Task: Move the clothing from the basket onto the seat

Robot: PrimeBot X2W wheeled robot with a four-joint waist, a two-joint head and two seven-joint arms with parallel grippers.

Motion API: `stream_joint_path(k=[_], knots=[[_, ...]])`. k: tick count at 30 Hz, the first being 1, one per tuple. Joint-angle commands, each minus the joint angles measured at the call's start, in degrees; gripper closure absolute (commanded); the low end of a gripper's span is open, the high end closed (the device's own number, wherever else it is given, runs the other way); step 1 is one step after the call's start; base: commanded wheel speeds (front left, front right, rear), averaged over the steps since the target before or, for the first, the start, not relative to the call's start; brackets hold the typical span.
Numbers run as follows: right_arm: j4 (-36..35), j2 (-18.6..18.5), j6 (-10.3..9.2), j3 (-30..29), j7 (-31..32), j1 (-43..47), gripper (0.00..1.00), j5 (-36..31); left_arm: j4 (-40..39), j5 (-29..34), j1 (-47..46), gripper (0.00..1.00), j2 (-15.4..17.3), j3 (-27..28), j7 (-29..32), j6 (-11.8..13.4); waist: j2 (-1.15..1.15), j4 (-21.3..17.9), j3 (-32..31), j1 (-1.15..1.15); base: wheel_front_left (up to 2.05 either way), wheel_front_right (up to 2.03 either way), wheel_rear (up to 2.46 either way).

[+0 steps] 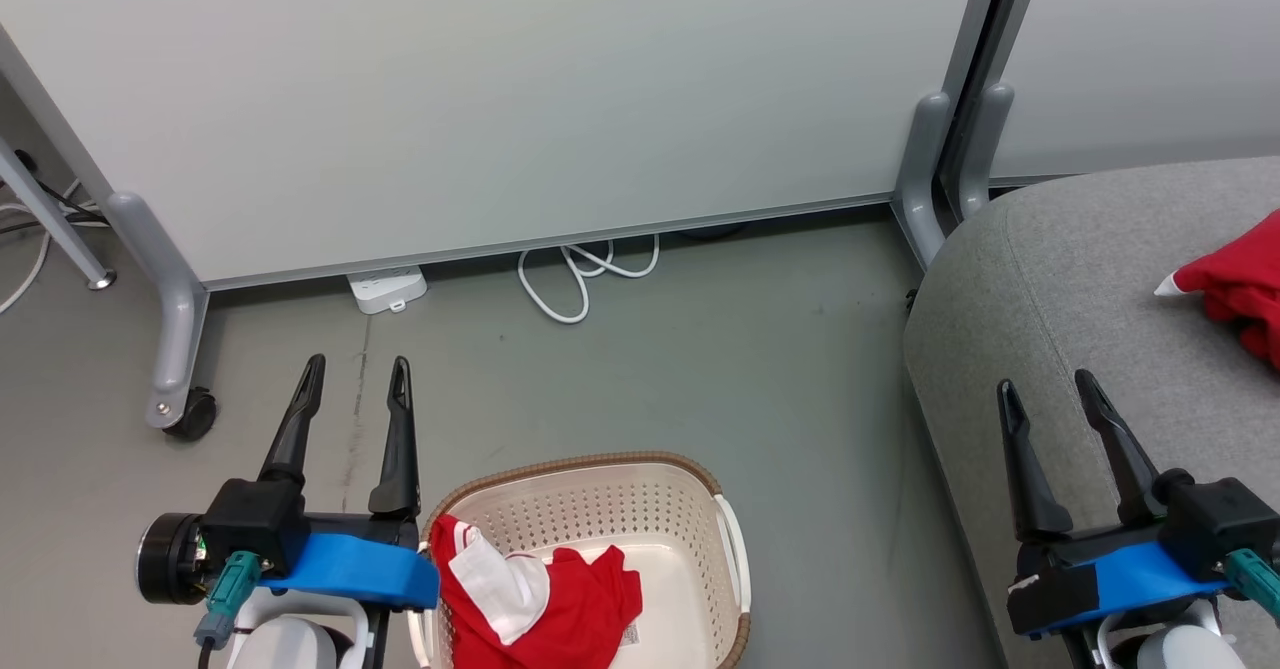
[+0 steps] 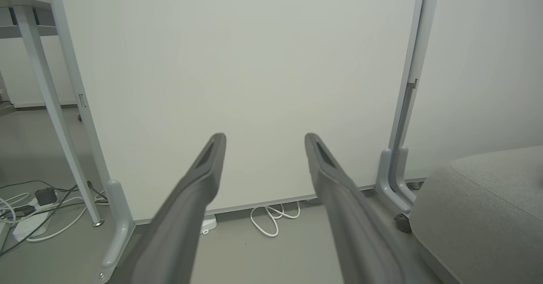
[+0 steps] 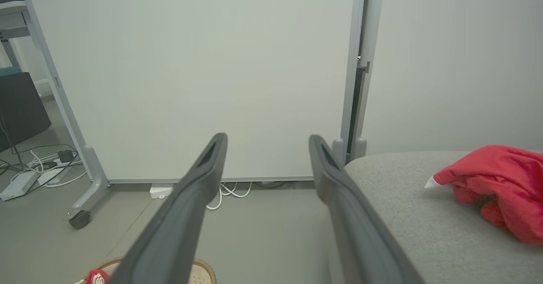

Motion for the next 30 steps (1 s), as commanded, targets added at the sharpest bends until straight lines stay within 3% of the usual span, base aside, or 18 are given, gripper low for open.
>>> stream_joint_path(k=[1,20,30], knots=[[0.1,0.4,0.01,-0.3,-0.2,1.0,0.0,0.2,0.1,0.2,0.4,0.0,0.0,0.4,-0.2,-0.2,0.0,0.2,-0.1,0.01,0.0,0.0,0.0],[1.2,1.7,0.01,-1.2,-0.2,3.0,0.0,0.7,1.0,1.1,1.7,0.0,-0.9,1.7,-0.2,-1.3,0.0,1.0,-1.0,0.01,0.0,0.0,0.0],[1.1,1.8,0.01,-1.0,-0.2,1.9,0.0,0.8,1.0,1.5,-0.6,0.0,-0.9,-0.2,-0.2,-1.6,0.0,0.9,-0.5,0.01,0.0,0.0,0.0]])
